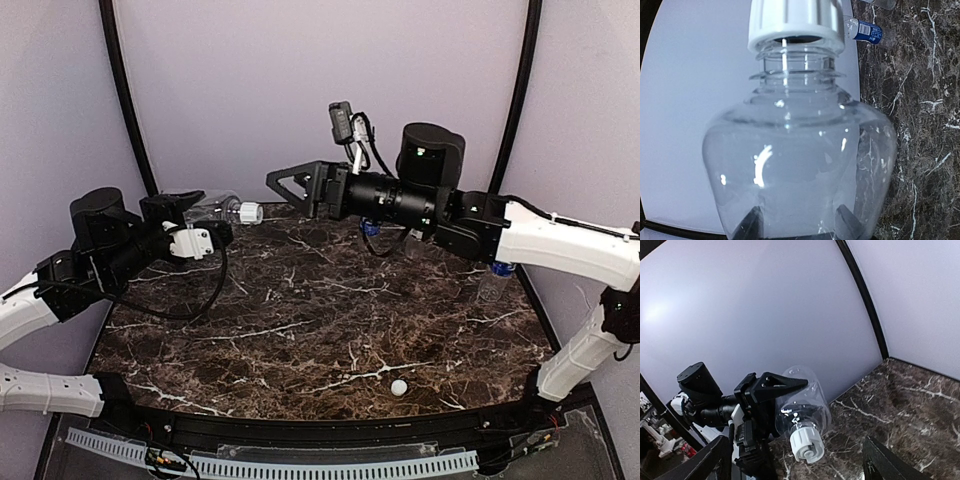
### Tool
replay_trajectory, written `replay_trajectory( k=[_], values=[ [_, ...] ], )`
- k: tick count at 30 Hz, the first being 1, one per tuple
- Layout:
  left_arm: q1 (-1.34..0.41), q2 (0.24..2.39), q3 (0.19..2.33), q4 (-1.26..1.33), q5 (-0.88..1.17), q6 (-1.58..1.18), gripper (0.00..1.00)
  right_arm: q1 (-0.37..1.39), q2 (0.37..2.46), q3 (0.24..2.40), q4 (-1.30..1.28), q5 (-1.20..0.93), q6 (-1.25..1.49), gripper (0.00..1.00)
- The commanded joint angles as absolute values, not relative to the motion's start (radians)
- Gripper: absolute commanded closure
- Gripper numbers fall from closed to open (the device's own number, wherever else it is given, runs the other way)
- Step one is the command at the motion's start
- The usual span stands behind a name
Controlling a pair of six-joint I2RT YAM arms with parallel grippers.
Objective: Unscrew the bottle caps
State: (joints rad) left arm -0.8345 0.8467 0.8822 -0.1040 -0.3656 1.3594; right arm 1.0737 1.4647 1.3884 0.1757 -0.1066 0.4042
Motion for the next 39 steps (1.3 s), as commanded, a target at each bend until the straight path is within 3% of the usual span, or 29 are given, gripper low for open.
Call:
replay_trajectory(
  k=[1,10,21,24,32,39],
  values=[
    [-0.839,0.848,0.852,0.078,-0.422,1.471,0.53,1.055,1.564,1.444,0.109,-0.238,0.769,0.12],
    [-0.841,0.850,0.837,0.100,-0.427,1.509,0.53,1.052,1.654,1.506,0.218,-0.309,0.774,0.27],
    [-0.841,0.851,0.844,0.108,-0.418,1.509,0.53,1.047,1.737,1.499,0.297,-0.328,0.874,0.29],
    [-0.841,0.848,0.843,0.104,-0.414,1.505,0.53,1.046,1.746,1.494,0.339,-0.342,0.884,0.44],
    [-0.841,0.827,0.846,0.040,-0.363,1.488,0.53,1.047,1.736,1.475,0.374,-0.343,0.811,1.00],
    [-0.844,0.803,0.883,-0.175,-0.268,1.414,0.53,1.060,1.702,1.495,0.243,-0.342,0.524,1.00]
  ],
)
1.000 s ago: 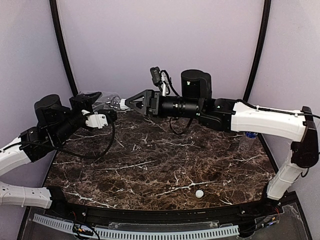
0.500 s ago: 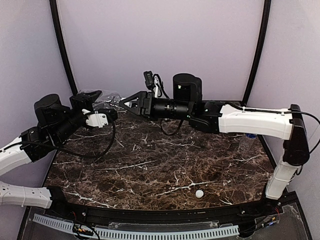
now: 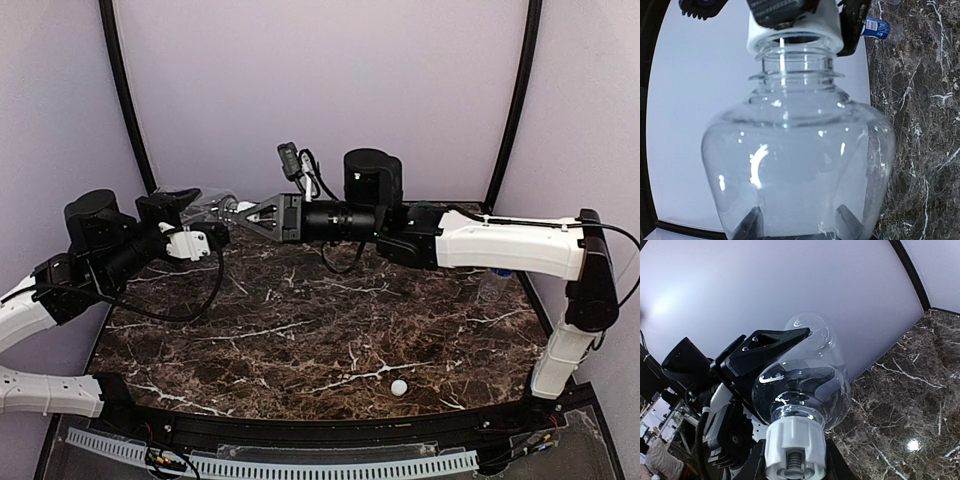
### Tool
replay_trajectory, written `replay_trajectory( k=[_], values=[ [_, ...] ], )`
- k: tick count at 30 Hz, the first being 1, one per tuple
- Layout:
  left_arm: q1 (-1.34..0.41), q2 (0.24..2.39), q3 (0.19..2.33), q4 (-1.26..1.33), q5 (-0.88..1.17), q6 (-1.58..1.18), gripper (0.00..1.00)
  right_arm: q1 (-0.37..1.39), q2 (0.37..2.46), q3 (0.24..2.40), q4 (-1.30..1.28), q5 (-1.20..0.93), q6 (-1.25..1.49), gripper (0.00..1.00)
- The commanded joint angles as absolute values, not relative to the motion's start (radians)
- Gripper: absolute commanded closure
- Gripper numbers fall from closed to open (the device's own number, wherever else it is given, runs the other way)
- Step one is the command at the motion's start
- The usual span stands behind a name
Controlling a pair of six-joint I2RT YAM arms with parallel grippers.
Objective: Unscrew the bottle caps
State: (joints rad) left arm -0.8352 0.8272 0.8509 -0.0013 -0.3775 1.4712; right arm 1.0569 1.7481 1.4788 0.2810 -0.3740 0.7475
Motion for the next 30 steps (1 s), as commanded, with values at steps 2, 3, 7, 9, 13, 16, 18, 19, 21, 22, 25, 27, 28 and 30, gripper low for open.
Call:
replay_trajectory(
  k=[2,3,7,9,13,16,18,19,21,22,25,27,28,30],
  values=[
    [-0.844,0.805,0.907,-0.263,-0.240,1.383,0.53,1.099,1.674,1.487,0.201,-0.277,0.329,1.00],
    [-0.844,0.806,0.927,-0.294,-0.229,1.370,0.53,1.123,1.659,1.485,0.179,-0.241,0.207,1.00],
    [-0.844,0.816,0.983,-0.516,-0.140,1.306,0.54,1.243,1.619,1.465,0.122,-0.079,-0.215,1.00],
    [-0.843,0.823,1.004,-0.593,-0.099,1.284,0.54,1.288,1.606,1.440,0.129,0.028,-0.388,1.00],
    [-0.844,0.834,1.035,-0.731,-0.024,1.250,0.54,1.365,1.587,1.362,0.188,0.228,-0.740,1.00],
    [-0.844,0.837,1.042,-0.788,-0.007,1.235,0.54,1.414,1.570,1.290,0.242,0.285,-1.005,1.00],
    [-0.844,0.839,1.040,-0.812,-0.004,1.232,0.54,1.441,1.569,1.251,0.274,0.325,-1.160,1.00],
    [-0.844,0.840,1.039,-0.822,-0.003,1.233,0.54,1.454,1.573,1.234,0.292,0.349,-1.244,1.00],
    [-0.844,0.840,1.034,-0.833,-0.003,1.238,0.54,1.475,1.589,1.203,0.370,0.409,-1.406,1.00],
    [-0.843,0.842,1.031,-0.836,-0.003,1.240,0.54,1.485,1.602,1.192,0.413,0.443,-1.486,1.00],
    [-0.843,0.846,1.027,-0.848,-0.006,1.240,0.54,1.507,1.651,1.156,0.577,0.532,-1.733,1.00],
    [-0.843,0.846,1.024,-0.853,-0.004,1.240,0.54,1.515,1.681,1.133,0.721,0.555,-1.883,1.00],
    [-0.843,0.844,1.019,-0.851,-0.005,1.241,0.55,1.517,1.692,1.132,0.758,0.561,-1.926,1.00],
    [-0.844,0.839,1.011,-0.835,-0.014,1.242,0.55,1.517,1.699,1.150,0.743,0.586,-1.922,1.00]
  ],
)
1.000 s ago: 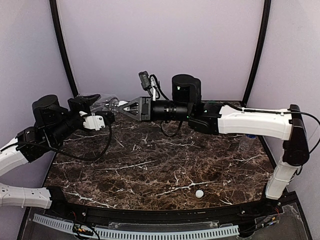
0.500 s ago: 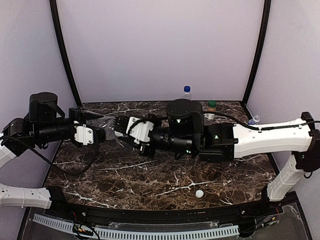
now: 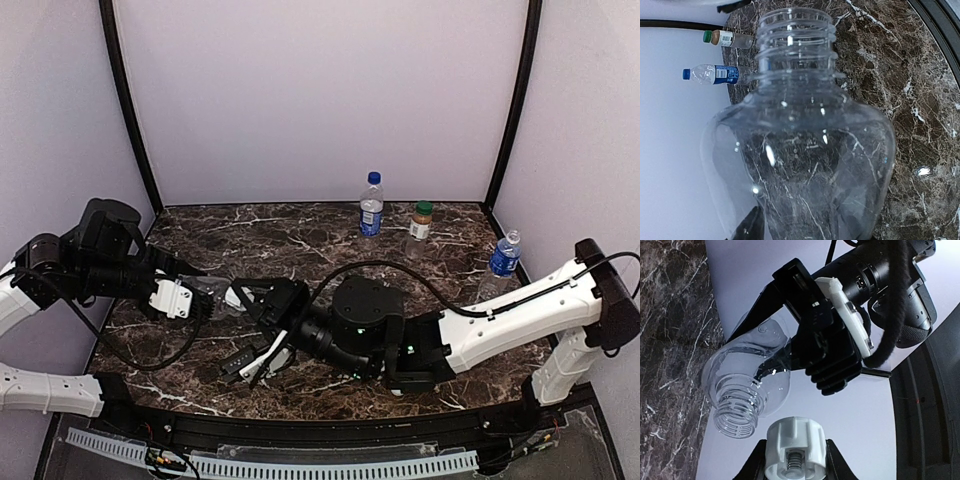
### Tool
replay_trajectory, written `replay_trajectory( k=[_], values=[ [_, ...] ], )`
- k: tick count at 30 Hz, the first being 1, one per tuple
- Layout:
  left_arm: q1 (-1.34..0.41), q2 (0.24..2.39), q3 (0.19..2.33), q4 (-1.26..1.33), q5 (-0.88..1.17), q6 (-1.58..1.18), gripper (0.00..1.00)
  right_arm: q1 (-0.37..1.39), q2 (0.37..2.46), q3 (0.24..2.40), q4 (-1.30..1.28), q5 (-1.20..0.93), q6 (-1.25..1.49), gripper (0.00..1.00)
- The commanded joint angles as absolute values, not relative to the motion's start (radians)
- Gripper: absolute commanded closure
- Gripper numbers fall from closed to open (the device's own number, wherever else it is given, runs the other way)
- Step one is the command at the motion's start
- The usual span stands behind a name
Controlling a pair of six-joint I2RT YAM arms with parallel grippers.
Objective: Unscrew the bottle caps
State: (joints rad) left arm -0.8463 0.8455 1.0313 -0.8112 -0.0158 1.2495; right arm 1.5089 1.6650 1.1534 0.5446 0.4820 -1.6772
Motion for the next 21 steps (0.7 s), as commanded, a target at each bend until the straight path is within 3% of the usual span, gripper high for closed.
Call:
replay_trajectory(
  k=[1,5,13,17,21],
  values=[
    [-0.844,0.835,1.008,-0.827,-0.029,1.242,0.55,1.516,1.692,1.159,0.710,0.595,-1.882,1.00],
    [-0.843,0.819,0.983,-0.751,-0.089,1.212,0.54,1.509,1.620,1.208,0.569,0.629,-1.567,1.00],
    [-0.831,0.755,0.851,-0.507,-0.187,1.102,0.54,1.326,1.497,1.416,-0.266,0.643,-0.377,1.00],
    [-0.797,0.703,0.786,-0.409,-0.200,1.022,0.53,1.185,1.495,1.436,-0.635,0.414,0.135,1.00],
    [-0.748,0.668,0.768,-0.383,-0.169,0.868,0.53,1.089,1.543,1.365,-0.838,0.213,0.406,1.00]
  ],
)
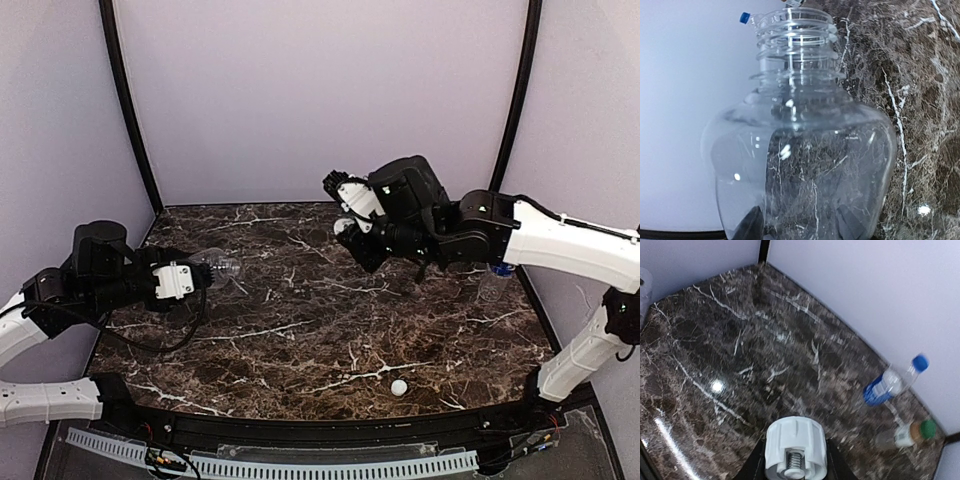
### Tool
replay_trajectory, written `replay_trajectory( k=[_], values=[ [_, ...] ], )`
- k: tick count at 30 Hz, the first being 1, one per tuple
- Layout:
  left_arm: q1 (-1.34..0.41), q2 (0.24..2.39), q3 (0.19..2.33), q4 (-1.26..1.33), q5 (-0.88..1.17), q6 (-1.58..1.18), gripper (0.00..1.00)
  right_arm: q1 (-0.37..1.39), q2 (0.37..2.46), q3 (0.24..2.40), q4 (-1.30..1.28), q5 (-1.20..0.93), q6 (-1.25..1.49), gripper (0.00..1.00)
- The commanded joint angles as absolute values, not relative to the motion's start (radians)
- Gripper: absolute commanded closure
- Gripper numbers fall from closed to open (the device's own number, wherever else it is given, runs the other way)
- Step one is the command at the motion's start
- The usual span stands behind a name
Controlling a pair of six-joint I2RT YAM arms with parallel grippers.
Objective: Unscrew the bottle caps
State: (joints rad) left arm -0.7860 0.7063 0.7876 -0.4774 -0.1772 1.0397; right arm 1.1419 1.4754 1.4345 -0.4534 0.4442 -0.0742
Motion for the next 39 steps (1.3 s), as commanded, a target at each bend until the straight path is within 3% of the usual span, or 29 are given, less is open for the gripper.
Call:
replay_trajectory(
  k=[1,8,23,24,27,29,30,33,39],
  values=[
    [-0.740,0.659,0.767,-0.385,-0.146,0.808,0.53,1.081,1.568,1.355,-0.870,0.181,0.447,1.00],
    [-0.684,0.614,0.727,-0.424,-0.038,0.668,0.52,1.111,1.691,1.283,-0.920,-0.025,0.566,1.00],
    [-0.676,0.612,0.741,-0.440,0.022,0.655,0.51,1.211,1.912,1.241,-0.856,-0.076,0.569,1.00],
    [-0.676,0.613,0.745,-0.441,0.029,0.654,0.51,1.212,1.915,1.247,-0.862,-0.071,0.567,0.93],
    [-0.676,0.618,0.756,-0.452,0.063,0.651,0.51,1.214,1.917,1.270,-0.885,-0.061,0.558,0.53],
    [-0.676,0.621,0.765,-0.464,0.089,0.648,0.51,1.216,1.914,1.299,-0.916,-0.041,0.551,0.35],
    [-0.676,0.623,0.773,-0.468,0.101,0.646,0.51,1.218,1.910,1.319,-0.934,-0.027,0.546,0.13],
    [-0.676,0.626,0.792,-0.498,0.168,0.636,0.51,1.225,1.884,1.404,-0.989,0.037,0.511,0.02],
    [-0.676,0.637,0.841,-0.563,0.371,0.603,0.50,1.240,1.744,1.572,-0.877,0.138,0.312,0.02]
  ],
)
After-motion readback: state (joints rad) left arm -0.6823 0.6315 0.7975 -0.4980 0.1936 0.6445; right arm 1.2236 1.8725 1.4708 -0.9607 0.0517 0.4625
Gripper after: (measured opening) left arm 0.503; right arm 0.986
